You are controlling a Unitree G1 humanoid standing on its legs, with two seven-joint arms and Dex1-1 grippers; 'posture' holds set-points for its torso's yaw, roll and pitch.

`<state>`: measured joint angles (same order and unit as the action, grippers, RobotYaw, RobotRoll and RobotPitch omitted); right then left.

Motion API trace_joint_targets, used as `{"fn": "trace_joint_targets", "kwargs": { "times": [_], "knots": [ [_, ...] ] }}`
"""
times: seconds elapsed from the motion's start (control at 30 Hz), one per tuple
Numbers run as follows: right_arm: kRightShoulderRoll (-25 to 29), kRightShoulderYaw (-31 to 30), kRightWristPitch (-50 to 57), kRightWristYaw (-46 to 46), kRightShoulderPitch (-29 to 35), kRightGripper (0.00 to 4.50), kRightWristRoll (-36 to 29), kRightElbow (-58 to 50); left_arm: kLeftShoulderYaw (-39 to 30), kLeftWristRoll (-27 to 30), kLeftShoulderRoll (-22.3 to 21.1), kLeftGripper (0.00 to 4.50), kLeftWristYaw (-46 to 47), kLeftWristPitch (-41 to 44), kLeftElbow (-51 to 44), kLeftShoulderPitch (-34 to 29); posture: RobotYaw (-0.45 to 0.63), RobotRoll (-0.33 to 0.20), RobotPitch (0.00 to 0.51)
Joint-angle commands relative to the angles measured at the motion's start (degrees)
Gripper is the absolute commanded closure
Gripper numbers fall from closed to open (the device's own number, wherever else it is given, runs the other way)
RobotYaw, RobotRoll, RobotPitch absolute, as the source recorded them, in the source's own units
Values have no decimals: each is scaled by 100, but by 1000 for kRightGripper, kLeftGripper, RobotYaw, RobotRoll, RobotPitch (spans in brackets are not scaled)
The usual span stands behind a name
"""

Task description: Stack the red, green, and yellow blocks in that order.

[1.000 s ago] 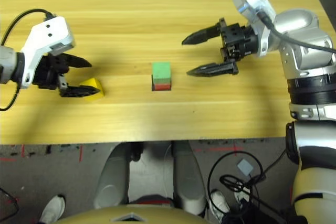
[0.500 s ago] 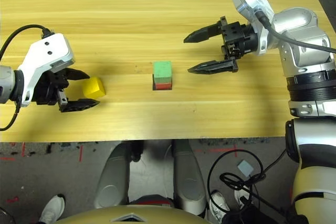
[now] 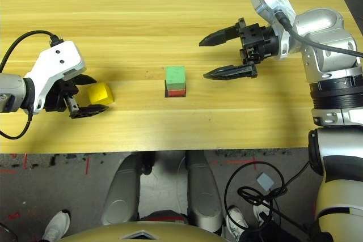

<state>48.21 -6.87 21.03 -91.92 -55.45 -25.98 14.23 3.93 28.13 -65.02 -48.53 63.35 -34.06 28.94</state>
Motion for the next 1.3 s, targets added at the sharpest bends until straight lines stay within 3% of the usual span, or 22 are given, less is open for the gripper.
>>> {"fn": "trace_joint_targets", "kwargs": {
  "times": [0.03, 0.1, 0.13, 0.27, 0.43, 0.6, 0.77, 1.03, 1.3],
  "knots": [
    [10, 92, 86, -22, 13, 0, 3, -136, 104, -36, -41, 1628, -17, -4, -49, -91, 198, 58, 333],
    [8, 101, 108, -5, 22, 0, 3, -155, 106, -8, 1, 2385, -8, 43, -97, -105, 196, 57, 331],
    [9, 106, 119, 4, 27, 0, 3, -164, 100, 8, 34, 2484, 7, 66, -114, -100, 195, 57, 330],
    [20, 110, 120, 9, 31, 0, 25, -158, -11, 161, 425, 2472, -1, 136, 263, 673, 196, 56, 326],
    [24, 108, 136, -52, 42, 0, 17, -182, 429, -10, 867, 2472, -542, -557, 1202, 2260, 185, 51, 323],
    [107, 108, 184, -58, 77, 0, 45, -226, 1125, -258, 1171, 2472, -1246, -723, 2115, 3598, 174, 48, 323],
    [206, 102, 286, -58, 122, 0, 59, -323, 1798, -451, 1539, 2472, -1744, -453, 2600, 4509, 156, 50, 327],
    [286, 172, 472, 7, 285, 0, 10, -599, 2451, -628, 1991, 2472, -2019, 108, 2804, 5160, 133, 55, 330],
    [291, 209, 564, 75, 324, 0, 9, -707, 2672, -514, 2315, 2472, -2045, 558, 2531, 5376, 128, 58, 327]
  ]
}}
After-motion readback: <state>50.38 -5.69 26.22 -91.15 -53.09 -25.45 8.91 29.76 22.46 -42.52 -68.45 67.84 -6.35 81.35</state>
